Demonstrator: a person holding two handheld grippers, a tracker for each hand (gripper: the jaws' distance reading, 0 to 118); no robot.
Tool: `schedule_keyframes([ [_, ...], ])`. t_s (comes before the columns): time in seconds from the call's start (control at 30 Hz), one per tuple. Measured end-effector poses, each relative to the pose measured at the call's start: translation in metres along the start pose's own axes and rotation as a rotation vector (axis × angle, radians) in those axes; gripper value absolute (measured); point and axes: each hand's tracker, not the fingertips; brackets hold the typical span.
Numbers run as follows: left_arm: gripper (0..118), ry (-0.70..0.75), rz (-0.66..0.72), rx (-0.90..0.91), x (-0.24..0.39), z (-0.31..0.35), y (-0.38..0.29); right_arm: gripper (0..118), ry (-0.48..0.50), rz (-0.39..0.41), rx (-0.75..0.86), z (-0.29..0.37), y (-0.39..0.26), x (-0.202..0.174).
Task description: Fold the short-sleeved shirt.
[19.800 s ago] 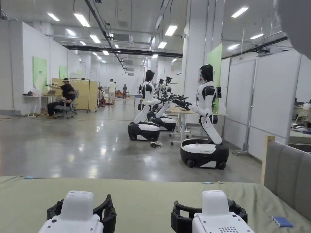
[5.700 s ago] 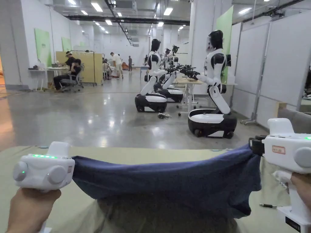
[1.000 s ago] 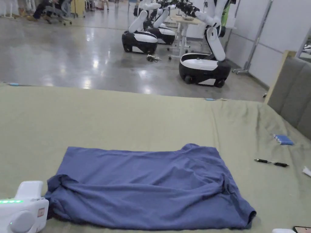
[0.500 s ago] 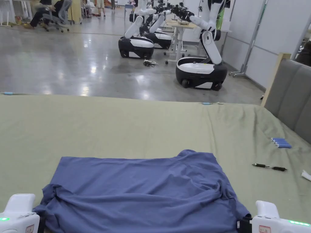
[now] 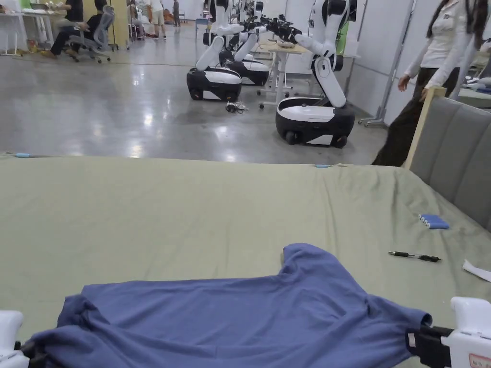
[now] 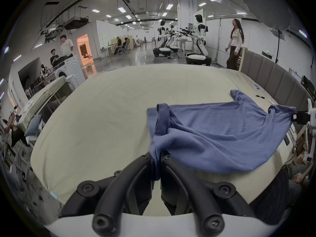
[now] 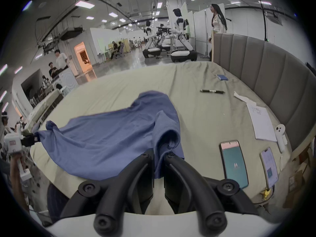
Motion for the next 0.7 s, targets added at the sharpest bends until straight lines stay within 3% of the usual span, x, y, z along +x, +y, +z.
schedule_keyframes([
  [0.13, 7, -0.037, 0.11, -0.115, -0.013, -0.024, -0.049, 11, -0.051, 0.015, -0.124, -0.031, -0.047, 0.004],
  [0.2, 7, -0.047, 0.132, -0.133, -0.015, -0.037, -0.071, 11, -0.051, -0.028, -0.13, -0.047, -0.067, 0.009],
  [0.23, 9, -0.039, 0.135, -0.122, -0.018, -0.039, -0.077, 11, -0.068, -0.051, -0.129, -0.05, -0.073, 0.01],
  [0.27, 20, -0.039, 0.14, -0.1, -0.02, -0.041, -0.085, 15, -0.077, -0.073, -0.104, -0.051, -0.078, 0.011],
  [0.3, 40, -0.002, 0.148, -0.087, -0.022, -0.038, -0.087, 33, -0.073, -0.077, -0.095, -0.049, -0.081, 0.012],
  [0.33, 59, 0.039, 0.157, -0.047, -0.022, -0.031, -0.088, 71, -0.086, -0.064, -0.1, -0.044, -0.08, 0.008],
  [0.37, 61, 0.114, 0.129, 0.039, -0.019, -0.015, -0.087, 102, -0.099, -0.038, -0.094, -0.036, -0.078, 0.004],
  [0.4, 61, 0.143, 0.108, 0.098, -0.015, 0.0, -0.086, 113, -0.1, -0.016, -0.033, -0.022, -0.076, -0.003],
  [0.47, 61, 0.091, 0.09, 0.232, -0.009, 0.028, -0.078, 113, -0.114, 0.03, 0.098, 0.002, -0.066, -0.021],
  [0.57, 62, 0.05, 0.084, 0.45, 0.004, 0.052, -0.06, 114, -0.036, 0.113, 0.314, 0.033, -0.045, -0.059],
  [0.7, 62, 0.015, 0.035, 0.497, 0.04, 0.057, -0.022, 116, 0.052, 0.157, 0.553, 0.05, -0.023, -0.104],
])
